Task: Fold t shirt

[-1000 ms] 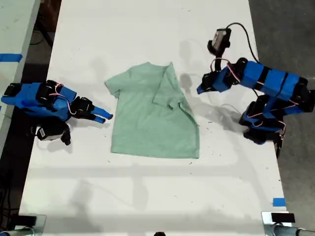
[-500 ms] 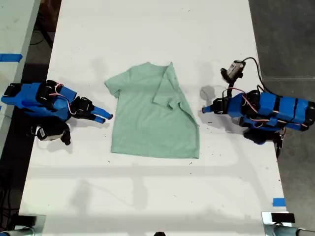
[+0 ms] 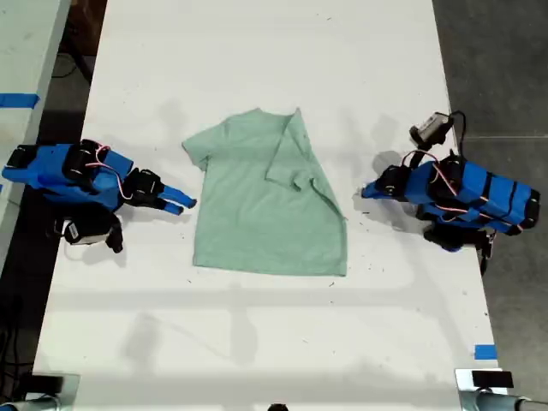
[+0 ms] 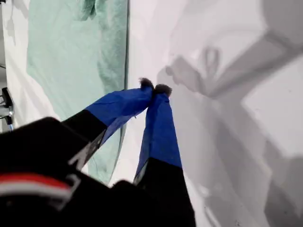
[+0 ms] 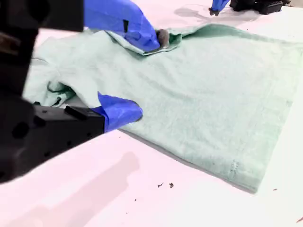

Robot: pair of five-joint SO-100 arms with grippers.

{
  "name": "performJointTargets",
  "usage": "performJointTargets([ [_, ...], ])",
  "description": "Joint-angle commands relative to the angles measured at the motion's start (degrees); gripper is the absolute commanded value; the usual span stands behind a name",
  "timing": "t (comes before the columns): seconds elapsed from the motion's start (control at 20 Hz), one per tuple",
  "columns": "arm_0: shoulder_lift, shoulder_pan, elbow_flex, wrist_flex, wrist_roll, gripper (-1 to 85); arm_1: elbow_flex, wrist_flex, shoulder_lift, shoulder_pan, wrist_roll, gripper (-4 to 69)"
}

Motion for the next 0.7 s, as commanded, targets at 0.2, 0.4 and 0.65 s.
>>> performJointTargets([
  [0.2, 0.44, 0.44, -0.35, 0.09, 0.53, 19.9, 2.99, -0.09, 0.79, -2.72, 0.44, 1.2],
  [0.4, 0.44, 0.44, -0.35, 0.09, 0.53, 19.9, 2.90, -0.35, 0.79, -3.34, 0.18, 1.2],
  [0.65, 0.44, 0.44, -0.35, 0.09, 0.53, 19.9, 2.90, -0.44, 0.79, -3.34, -0.18, 1.2],
])
